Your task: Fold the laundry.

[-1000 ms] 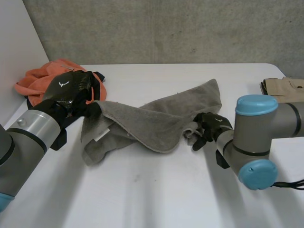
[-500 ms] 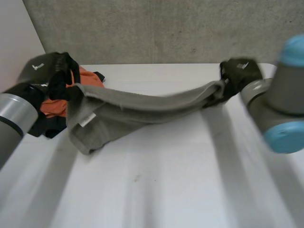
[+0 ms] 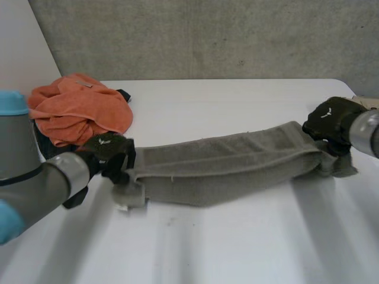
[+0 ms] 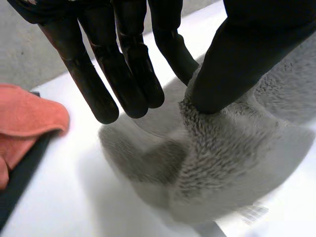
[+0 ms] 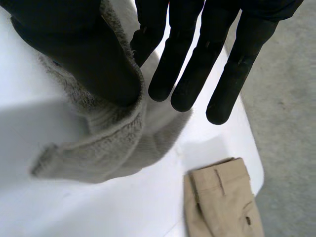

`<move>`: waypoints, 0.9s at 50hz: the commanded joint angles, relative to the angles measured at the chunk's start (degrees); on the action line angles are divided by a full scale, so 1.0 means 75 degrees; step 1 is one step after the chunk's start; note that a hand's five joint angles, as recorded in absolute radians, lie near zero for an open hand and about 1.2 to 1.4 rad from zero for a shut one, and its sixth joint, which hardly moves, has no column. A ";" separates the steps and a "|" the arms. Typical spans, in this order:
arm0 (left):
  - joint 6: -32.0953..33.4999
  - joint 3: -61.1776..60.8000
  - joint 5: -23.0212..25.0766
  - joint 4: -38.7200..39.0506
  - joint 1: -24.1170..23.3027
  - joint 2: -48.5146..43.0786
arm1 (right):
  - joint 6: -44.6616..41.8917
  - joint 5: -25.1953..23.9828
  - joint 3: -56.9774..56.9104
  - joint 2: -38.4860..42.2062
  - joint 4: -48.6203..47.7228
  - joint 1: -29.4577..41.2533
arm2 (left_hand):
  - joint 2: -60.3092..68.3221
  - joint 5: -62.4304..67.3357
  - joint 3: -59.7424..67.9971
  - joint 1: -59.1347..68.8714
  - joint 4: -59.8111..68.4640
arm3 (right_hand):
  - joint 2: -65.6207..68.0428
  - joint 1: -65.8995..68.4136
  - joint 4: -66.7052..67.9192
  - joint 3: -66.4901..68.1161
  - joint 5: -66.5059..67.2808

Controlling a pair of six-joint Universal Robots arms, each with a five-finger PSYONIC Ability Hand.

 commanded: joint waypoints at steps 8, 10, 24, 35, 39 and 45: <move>-0.0579 0.4319 -0.1404 0.3213 -0.0143 -0.0900 | 0.2382 0.0804 -0.1120 0.0151 -0.8256 0.0325 | 0.1507 0.1837 0.1559 0.1801 0.1500 | 0.1675 0.2213 0.1511 0.1594 0.1606; -0.0638 0.4693 -0.1393 0.3787 -0.0050 -0.0830 | 0.2676 0.0710 -0.1026 0.0045 -0.9171 0.0289 | 0.1507 0.1837 0.1559 0.1801 0.1500 | 0.1675 0.2213 0.1511 0.1594 0.1606; -0.0837 0.3304 -0.0819 0.3286 0.0302 -0.0595 | 0.4048 -0.0392 -0.0581 0.0349 -0.8533 -0.0132 | 0.1507 0.1837 0.1559 0.1801 0.1500 | 0.1675 0.2213 0.1511 0.1594 0.1606; -0.0697 0.0198 0.0118 0.3463 0.0560 -0.0536 | 0.4154 -0.1118 0.1585 0.0795 -0.7115 -0.0636 | 0.1507 0.1837 0.1559 0.1801 0.1500 | 0.1675 0.2213 0.1511 0.1594 0.1606; -0.0521 -0.0740 0.0470 0.3042 0.0607 -0.0314 | 0.3838 -0.1610 0.2418 0.0736 -0.6459 -0.0742 | 0.1507 0.1837 0.1559 0.1801 0.1500 | 0.1675 0.2213 0.1511 0.1594 0.1606; -0.0111 -0.1784 0.0880 0.1648 0.0736 0.0517 | 0.2692 -0.1799 0.2946 0.0105 -0.4554 -0.0941 | 0.1507 0.1837 0.1559 0.1801 0.1500 | 0.1675 0.2213 0.1511 0.1594 0.1606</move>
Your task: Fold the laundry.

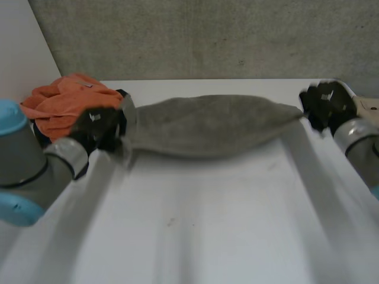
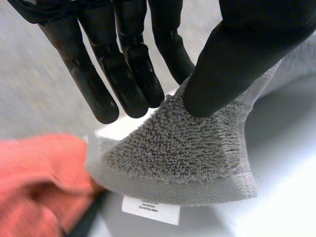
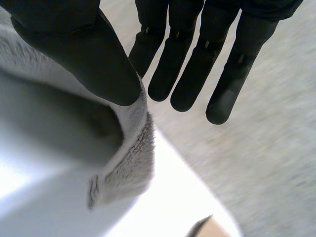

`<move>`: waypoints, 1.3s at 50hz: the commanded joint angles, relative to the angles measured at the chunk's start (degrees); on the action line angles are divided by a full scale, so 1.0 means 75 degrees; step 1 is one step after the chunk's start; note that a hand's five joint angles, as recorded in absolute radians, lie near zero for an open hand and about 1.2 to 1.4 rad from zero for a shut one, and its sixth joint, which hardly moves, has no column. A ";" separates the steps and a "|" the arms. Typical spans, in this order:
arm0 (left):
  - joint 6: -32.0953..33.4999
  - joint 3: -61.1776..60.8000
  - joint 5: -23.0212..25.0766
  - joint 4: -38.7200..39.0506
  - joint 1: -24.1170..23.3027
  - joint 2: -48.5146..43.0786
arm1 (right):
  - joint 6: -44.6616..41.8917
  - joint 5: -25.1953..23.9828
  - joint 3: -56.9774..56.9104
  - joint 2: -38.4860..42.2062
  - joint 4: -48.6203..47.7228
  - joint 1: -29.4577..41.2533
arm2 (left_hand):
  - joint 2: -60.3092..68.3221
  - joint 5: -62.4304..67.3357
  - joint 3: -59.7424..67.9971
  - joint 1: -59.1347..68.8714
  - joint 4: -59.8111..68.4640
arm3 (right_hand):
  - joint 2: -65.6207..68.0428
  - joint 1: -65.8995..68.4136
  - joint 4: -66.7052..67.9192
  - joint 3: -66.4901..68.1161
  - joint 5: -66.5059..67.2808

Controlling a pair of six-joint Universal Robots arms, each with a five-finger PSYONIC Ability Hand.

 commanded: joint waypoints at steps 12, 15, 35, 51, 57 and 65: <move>0.2923 -0.1216 0.0892 -0.6998 0.0573 0.3007 | -0.5133 0.1023 0.0870 -0.2742 0.7011 -0.0951 | 0.1500 0.1727 0.1553 0.1801 0.1474 | 0.1633 0.2213 0.1494 0.1567 0.1535; 0.3578 -0.1169 0.1161 -0.7411 0.0655 0.2891 | -0.5089 0.0754 0.0882 -0.2825 0.6708 -0.0811 | 0.1500 0.1727 0.1553 0.1801 0.1474 | 0.1633 0.2213 0.1494 0.1567 0.1535; 0.2305 0.3996 -0.0701 -0.3512 -0.0446 -0.0730 | -0.2233 0.2663 -0.2195 -0.0012 0.2165 0.0854 | 0.1500 0.1727 0.1553 0.1801 0.1474 | 0.1633 0.2213 0.1494 0.1567 0.1535; -0.0215 0.5488 -0.1194 0.0735 -0.0270 -0.0684 | 0.0022 0.2500 -0.3126 -0.0774 -0.2622 0.0831 | 0.1500 0.1727 0.1553 0.1801 0.1474 | 0.1633 0.2213 0.1494 0.1567 0.1535; -0.0333 0.4751 -0.0867 0.0359 -0.0317 -0.0801 | 0.0092 0.2114 -0.2530 -0.0716 -0.2224 0.0749 | 0.1500 0.1727 0.1553 0.1801 0.1474 | 0.1633 0.2213 0.1494 0.1567 0.1535; -0.0216 0.3485 -0.0245 0.0230 -0.0481 -0.1176 | 0.0057 0.1551 -0.1358 -0.0365 -0.1896 0.0538 | 0.1500 0.1727 0.1553 0.1801 0.1474 | 0.1633 0.2213 0.1494 0.1567 0.1535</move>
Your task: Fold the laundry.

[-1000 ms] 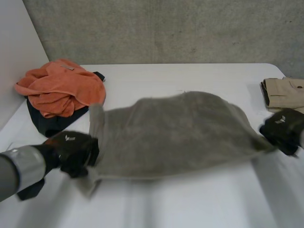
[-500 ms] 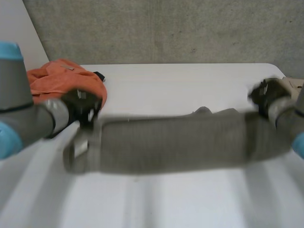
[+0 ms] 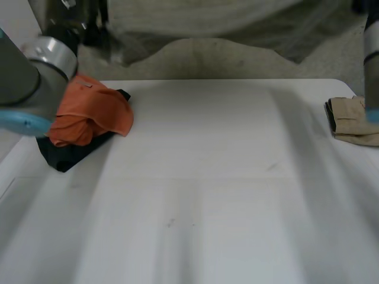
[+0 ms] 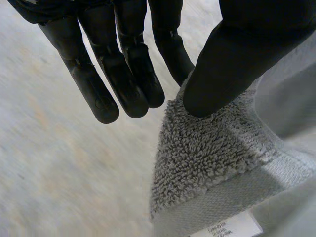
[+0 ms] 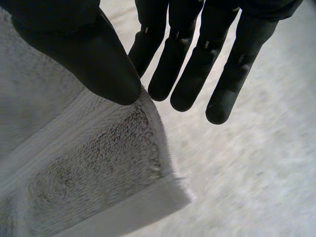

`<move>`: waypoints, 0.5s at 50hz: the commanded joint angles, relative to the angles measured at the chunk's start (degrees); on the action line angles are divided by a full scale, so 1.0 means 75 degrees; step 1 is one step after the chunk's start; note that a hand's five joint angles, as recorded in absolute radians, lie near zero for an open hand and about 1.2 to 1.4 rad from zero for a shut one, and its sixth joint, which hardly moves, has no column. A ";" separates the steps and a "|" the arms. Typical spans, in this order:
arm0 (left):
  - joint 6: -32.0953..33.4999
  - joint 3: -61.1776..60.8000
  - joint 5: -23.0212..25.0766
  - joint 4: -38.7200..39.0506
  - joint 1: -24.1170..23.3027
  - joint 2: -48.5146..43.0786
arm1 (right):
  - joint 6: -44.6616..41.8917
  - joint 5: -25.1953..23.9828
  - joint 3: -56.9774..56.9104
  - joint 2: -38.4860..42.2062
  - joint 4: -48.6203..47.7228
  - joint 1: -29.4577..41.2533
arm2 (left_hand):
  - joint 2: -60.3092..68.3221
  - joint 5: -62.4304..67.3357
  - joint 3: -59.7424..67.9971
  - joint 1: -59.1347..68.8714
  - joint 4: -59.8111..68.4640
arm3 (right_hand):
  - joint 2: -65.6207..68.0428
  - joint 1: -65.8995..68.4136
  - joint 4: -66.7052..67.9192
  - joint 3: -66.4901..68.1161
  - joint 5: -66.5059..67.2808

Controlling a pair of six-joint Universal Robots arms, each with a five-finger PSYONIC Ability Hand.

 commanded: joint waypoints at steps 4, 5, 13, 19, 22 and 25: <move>0.0274 -0.1756 0.0531 -0.0333 -0.0113 -0.0491 | -0.0091 -0.0860 0.1558 0.0623 0.0682 -0.0367 | 0.1494 0.1726 0.1546 0.1801 0.1470 | 0.1630 0.2213 0.1485 0.1547 0.1496; 0.0344 -0.2013 0.0542 -0.0427 -0.0101 -0.0537 | -0.0161 -0.0999 0.1780 0.0751 0.0880 -0.0437 | 0.1494 0.1726 0.1546 0.1801 0.1470 | 0.1630 0.2213 0.1485 0.1547 0.1496; 0.0836 -0.3547 0.0682 -0.1293 0.0062 -0.0106 | -0.0979 -0.1597 0.2671 0.0777 0.2179 -0.0882 | 0.1494 0.1726 0.1546 0.1801 0.1470 | 0.1630 0.2213 0.1485 0.1547 0.1496; 0.1374 -0.4568 0.1279 -0.2628 0.0262 0.1077 | -0.2338 -0.1704 0.3071 -0.0055 0.4452 -0.1269 | 0.1494 0.1726 0.1546 0.1801 0.1470 | 0.1630 0.2213 0.1485 0.1547 0.1496; 0.2018 -0.4991 0.1631 -0.4162 0.0297 0.1839 | -0.3650 -0.1587 0.3281 -0.0758 0.6455 -0.1526 | 0.1494 0.1726 0.1546 0.1801 0.1470 | 0.1630 0.2213 0.1485 0.1547 0.1496; 0.2955 -0.5167 0.1796 -0.5955 0.0379 0.2321 | -0.4960 -0.1563 0.3527 -0.1285 0.8419 -0.1830 | 0.1494 0.1726 0.1546 0.1801 0.1470 | 0.1630 0.2213 0.1485 0.1547 0.1496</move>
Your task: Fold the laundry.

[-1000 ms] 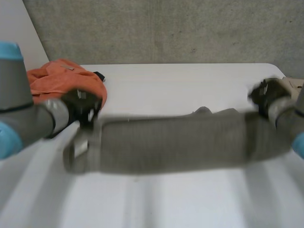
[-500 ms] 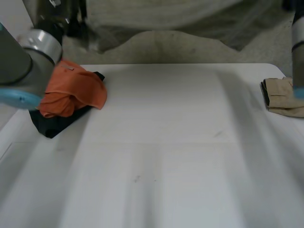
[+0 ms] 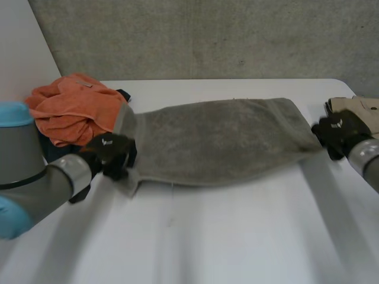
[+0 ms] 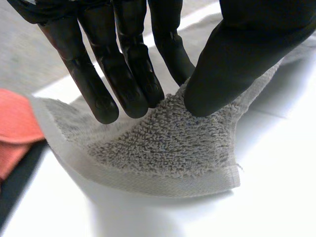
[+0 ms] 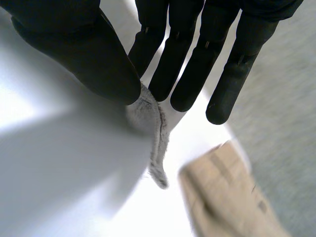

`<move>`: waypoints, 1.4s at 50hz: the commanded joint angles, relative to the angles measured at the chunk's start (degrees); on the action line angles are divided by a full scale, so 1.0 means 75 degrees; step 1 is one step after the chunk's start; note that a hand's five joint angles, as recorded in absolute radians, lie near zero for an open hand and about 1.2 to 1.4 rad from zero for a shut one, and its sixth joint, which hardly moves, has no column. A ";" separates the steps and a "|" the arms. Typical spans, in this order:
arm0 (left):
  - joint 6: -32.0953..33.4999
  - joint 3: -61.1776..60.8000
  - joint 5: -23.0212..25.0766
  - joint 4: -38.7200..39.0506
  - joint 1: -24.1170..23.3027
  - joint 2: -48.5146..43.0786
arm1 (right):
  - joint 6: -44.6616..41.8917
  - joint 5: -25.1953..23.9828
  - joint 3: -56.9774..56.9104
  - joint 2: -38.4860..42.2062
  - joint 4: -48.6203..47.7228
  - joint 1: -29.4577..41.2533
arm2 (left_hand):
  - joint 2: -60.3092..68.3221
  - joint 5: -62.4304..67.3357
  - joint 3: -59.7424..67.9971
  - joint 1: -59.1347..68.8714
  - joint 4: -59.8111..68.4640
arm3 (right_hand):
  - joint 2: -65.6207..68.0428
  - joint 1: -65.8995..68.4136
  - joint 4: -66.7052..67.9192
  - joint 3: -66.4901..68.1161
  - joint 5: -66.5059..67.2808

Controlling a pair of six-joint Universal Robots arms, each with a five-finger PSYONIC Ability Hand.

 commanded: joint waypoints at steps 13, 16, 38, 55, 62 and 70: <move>0.2681 0.0503 0.0049 -0.4001 0.0124 0.0357 | -0.1852 0.0436 -0.0165 -0.0365 0.2576 0.0282 | 0.1494 0.1727 0.1545 0.1801 0.1470 | 0.1630 0.2213 0.1484 0.1547 0.1496; 0.2166 0.1089 -0.0361 -0.3403 0.0007 -0.0112 | -0.1336 0.0730 -0.0575 0.0233 0.1686 0.0681 | 0.1494 0.1727 0.1545 0.1801 0.1470 | 0.1630 0.2213 0.1484 0.1547 0.1496; 0.1110 0.3574 -0.1873 0.0325 -0.0626 -0.2632 | -0.0023 0.1726 -0.3293 0.3714 -0.3250 0.1783 | 0.1097 0.1330 0.1148 0.1404 0.1073 | -0.6231 -0.5648 -0.6376 -0.6314 -0.6365; 0.0465 0.1831 -0.2496 0.0453 -0.0650 -0.0326 | 0.2204 0.1365 -0.2183 0.1150 -0.1589 0.1234 | -0.7839 -0.7606 -0.7788 -0.7532 -0.7863 | -0.7704 -0.7120 -0.7849 -0.7787 -0.7837; 0.0442 -0.0185 -0.1465 0.1343 -0.0497 0.0543 | 0.1713 0.0052 -0.1022 0.0305 0.0966 0.0202 | -0.7839 -0.7606 -0.7788 -0.7532 -0.7863 | -0.7011 -0.6427 -0.7156 -0.7094 -0.7144; 0.0535 -0.0937 -0.0936 0.2678 -0.0345 -0.0111 | 0.1244 -0.0547 0.0197 0.0445 0.0138 -0.0584 | -0.7839 -0.7606 -0.7788 -0.7532 -0.7863 | -0.6111 -0.5528 -0.6256 -0.6194 -0.6245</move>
